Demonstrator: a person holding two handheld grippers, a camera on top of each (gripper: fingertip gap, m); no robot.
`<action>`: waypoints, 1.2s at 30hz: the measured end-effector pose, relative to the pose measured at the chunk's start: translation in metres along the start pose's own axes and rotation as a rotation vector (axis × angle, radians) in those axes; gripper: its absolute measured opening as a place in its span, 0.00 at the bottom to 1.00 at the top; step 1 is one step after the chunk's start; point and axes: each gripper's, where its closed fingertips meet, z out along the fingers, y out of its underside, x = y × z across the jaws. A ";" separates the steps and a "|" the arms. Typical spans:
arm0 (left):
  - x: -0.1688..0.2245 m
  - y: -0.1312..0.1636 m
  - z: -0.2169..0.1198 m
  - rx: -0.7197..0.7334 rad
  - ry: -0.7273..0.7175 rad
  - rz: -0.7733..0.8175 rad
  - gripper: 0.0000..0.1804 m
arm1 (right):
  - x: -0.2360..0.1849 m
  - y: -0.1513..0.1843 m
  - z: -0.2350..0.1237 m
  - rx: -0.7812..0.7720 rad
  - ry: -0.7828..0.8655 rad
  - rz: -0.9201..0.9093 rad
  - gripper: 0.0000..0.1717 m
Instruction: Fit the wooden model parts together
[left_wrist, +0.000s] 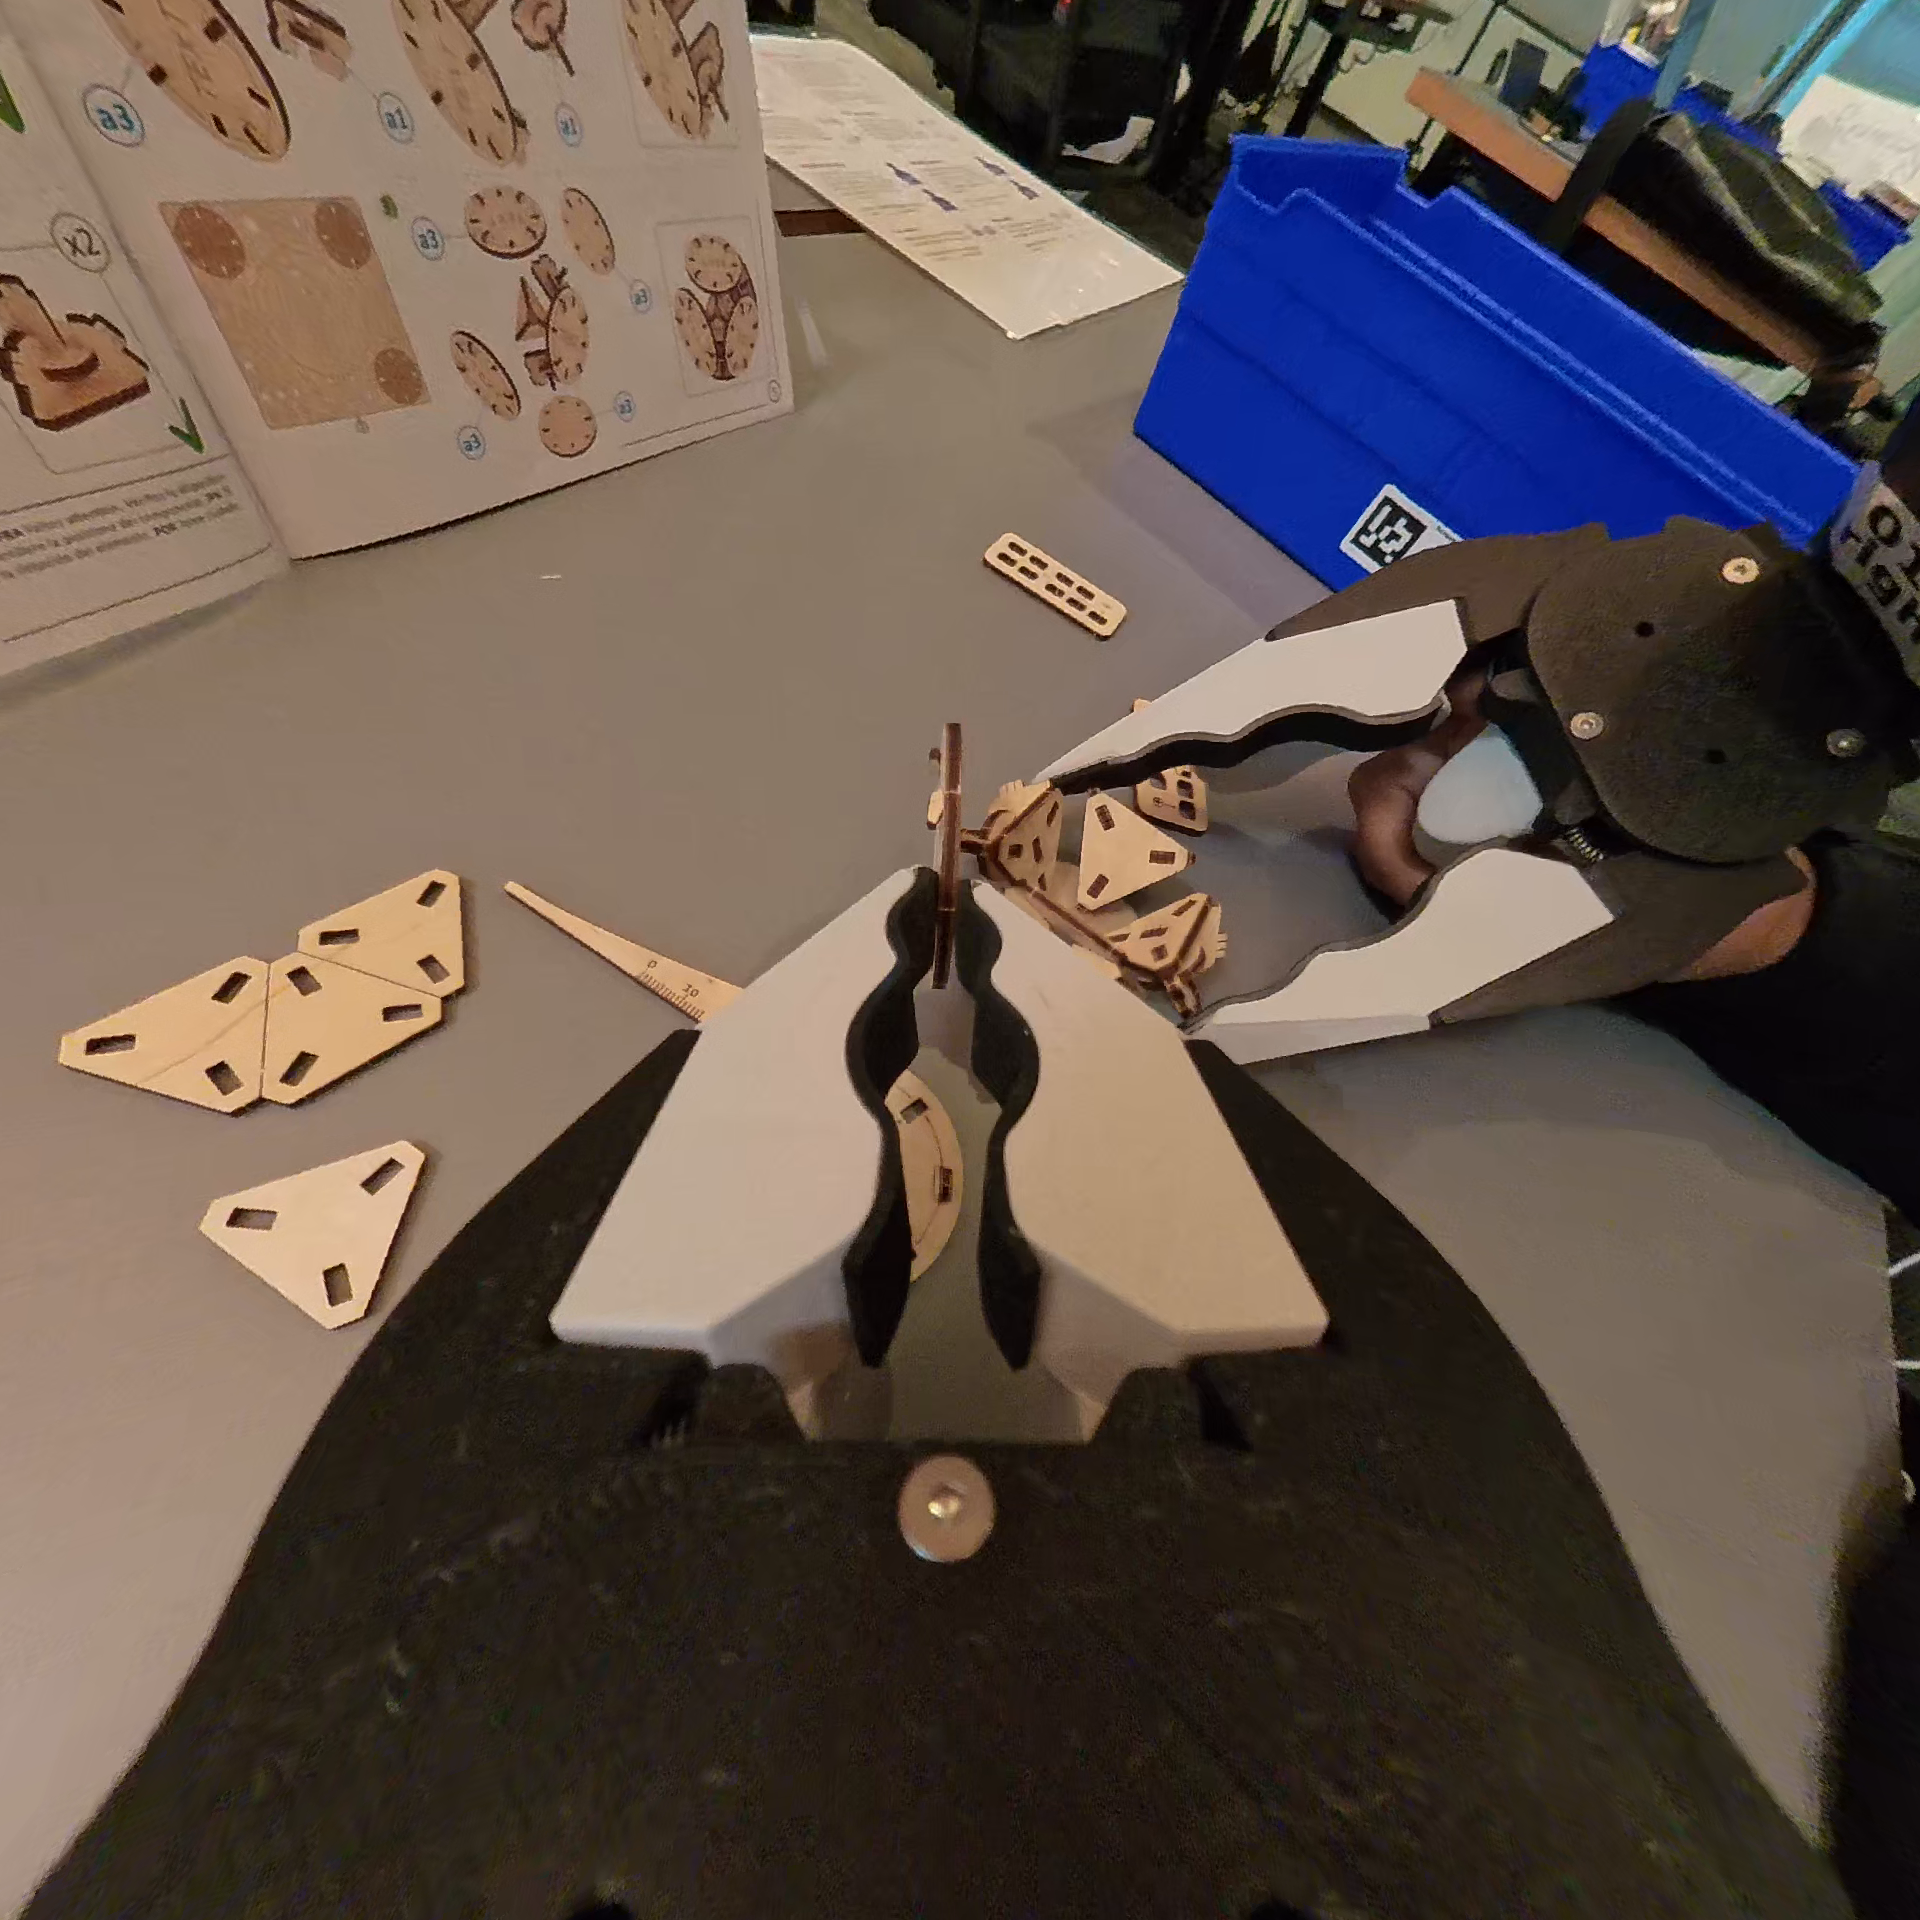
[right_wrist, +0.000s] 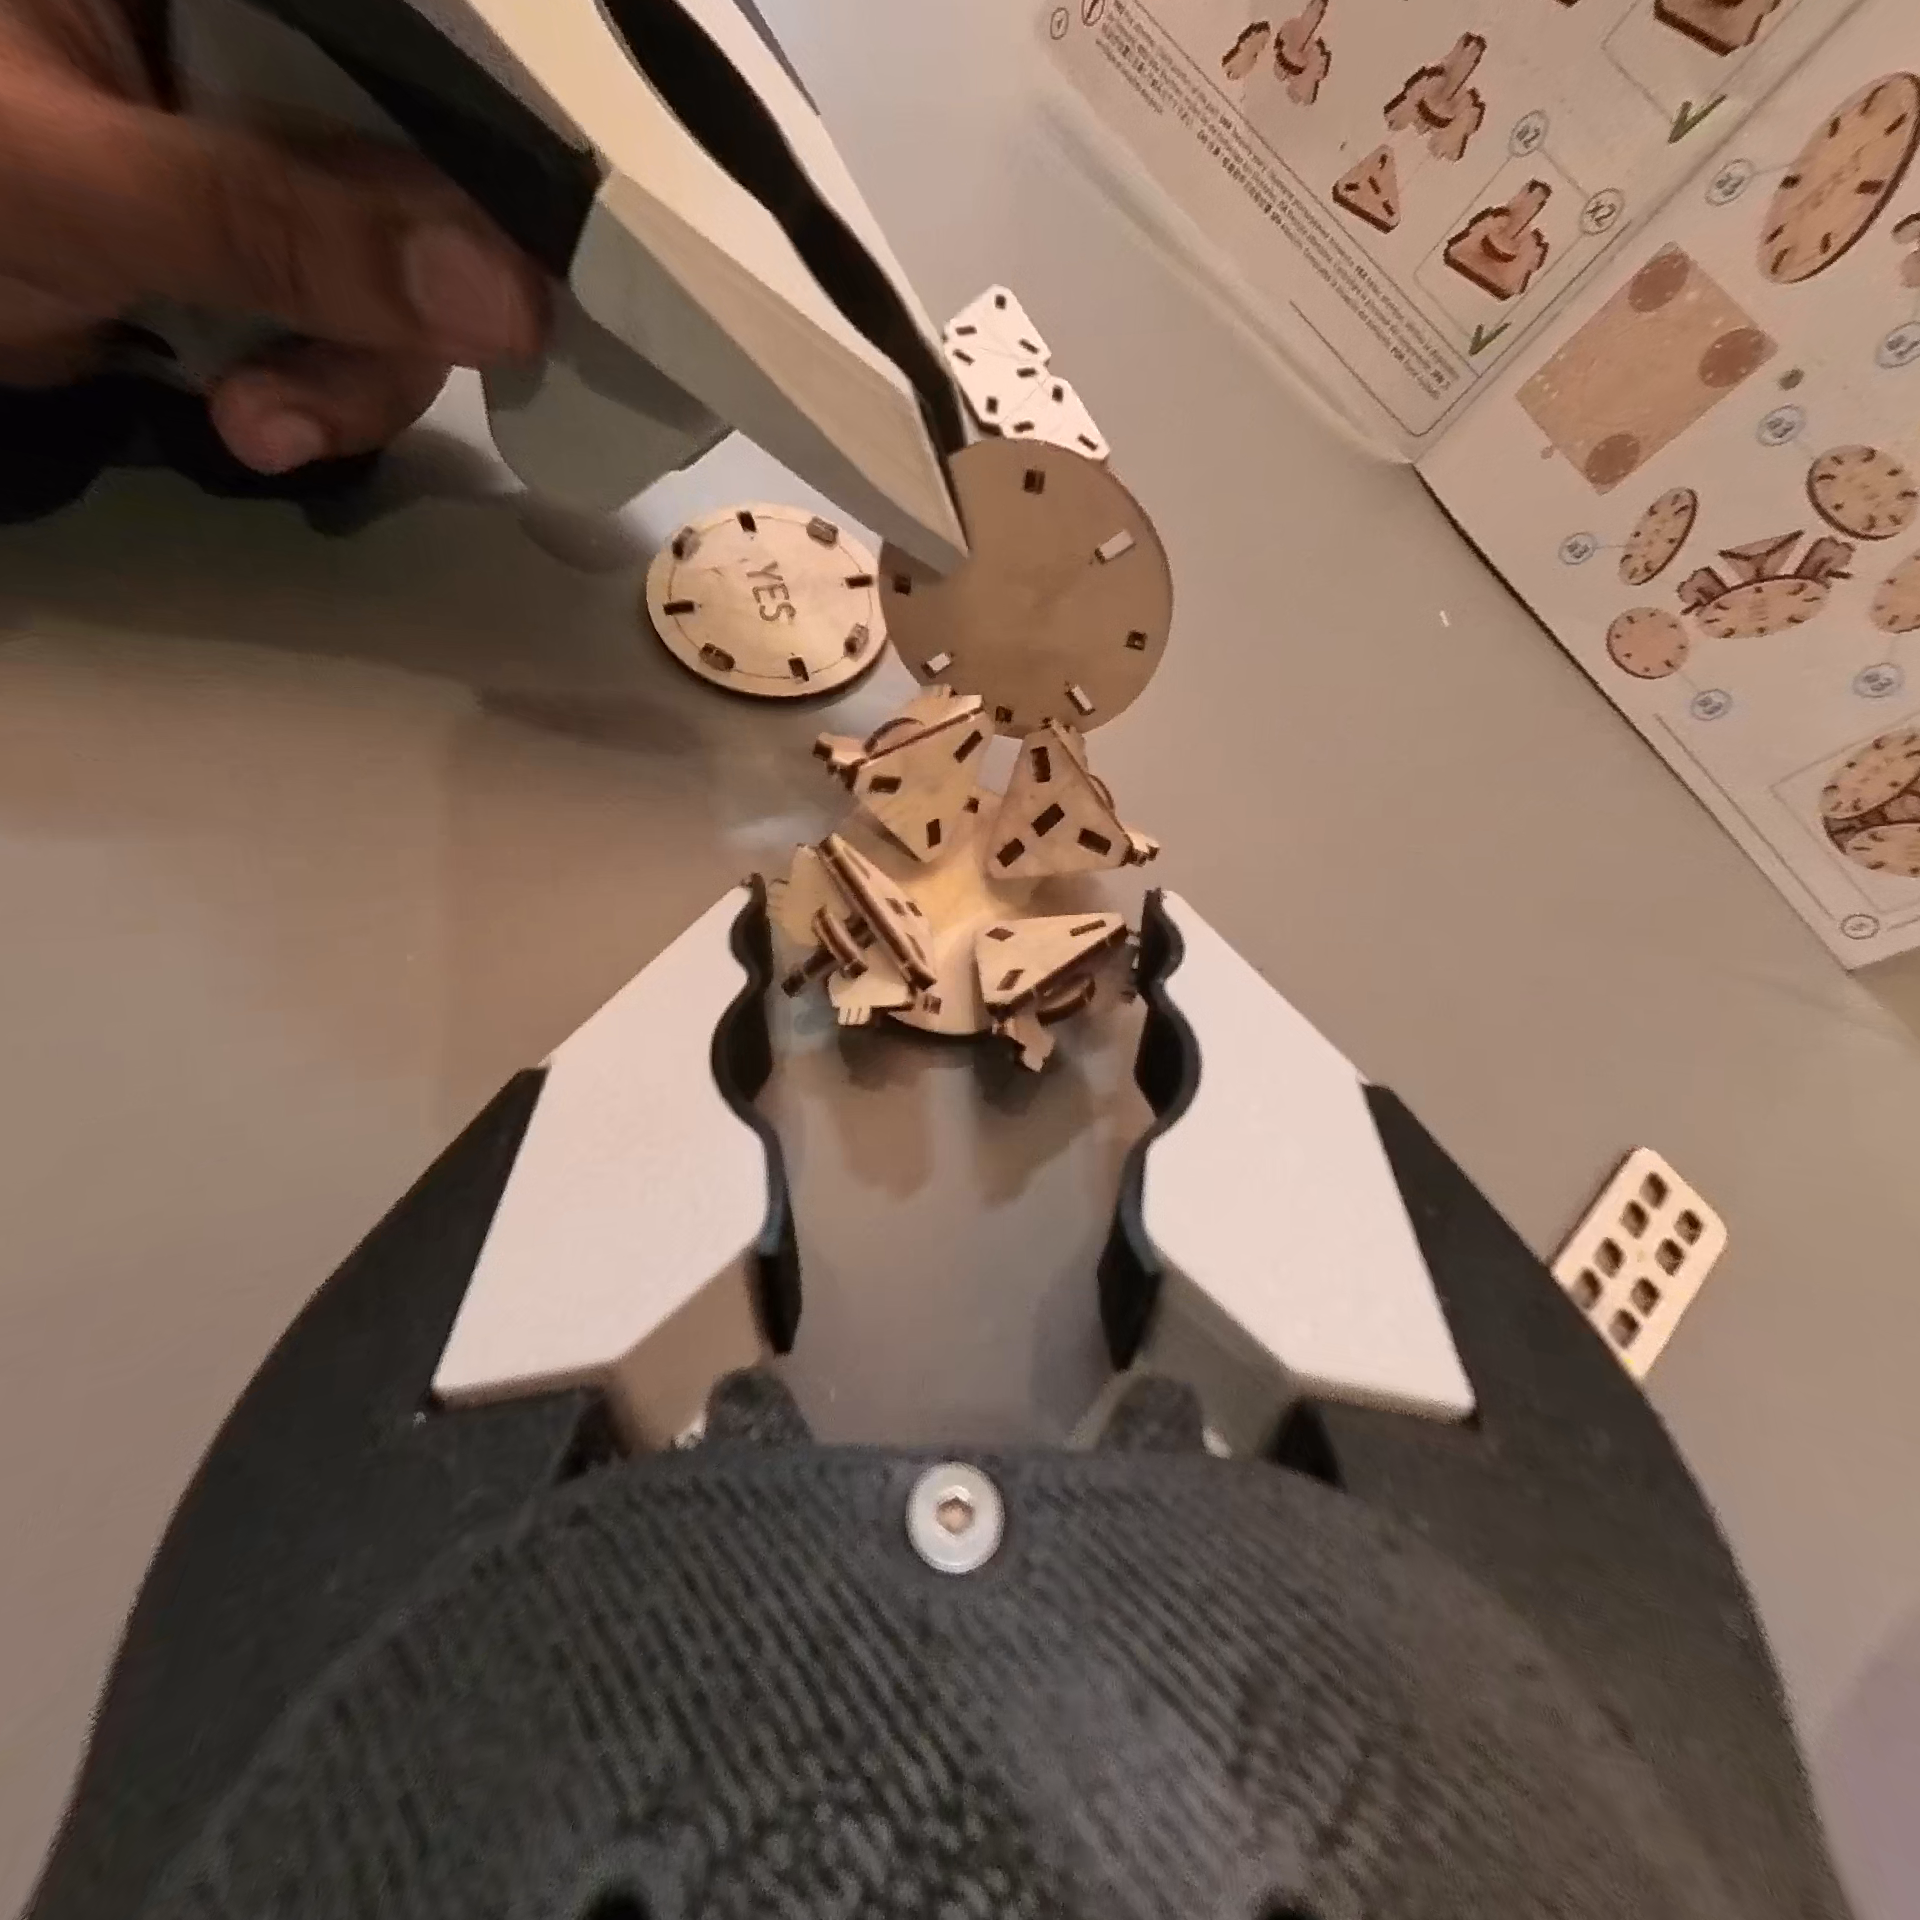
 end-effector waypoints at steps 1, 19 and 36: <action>0.000 0.000 0.001 0.000 -0.011 0.002 0.00 | 0.001 0.000 0.001 -0.002 0.014 -0.009 0.41; -0.001 0.002 0.004 -0.015 -0.035 0.011 0.00 | 0.000 -0.010 -0.003 0.052 0.039 0.002 0.41; 0.001 0.006 0.006 -0.048 -0.029 0.027 0.00 | 0.001 0.000 -0.002 0.001 0.031 -0.006 0.41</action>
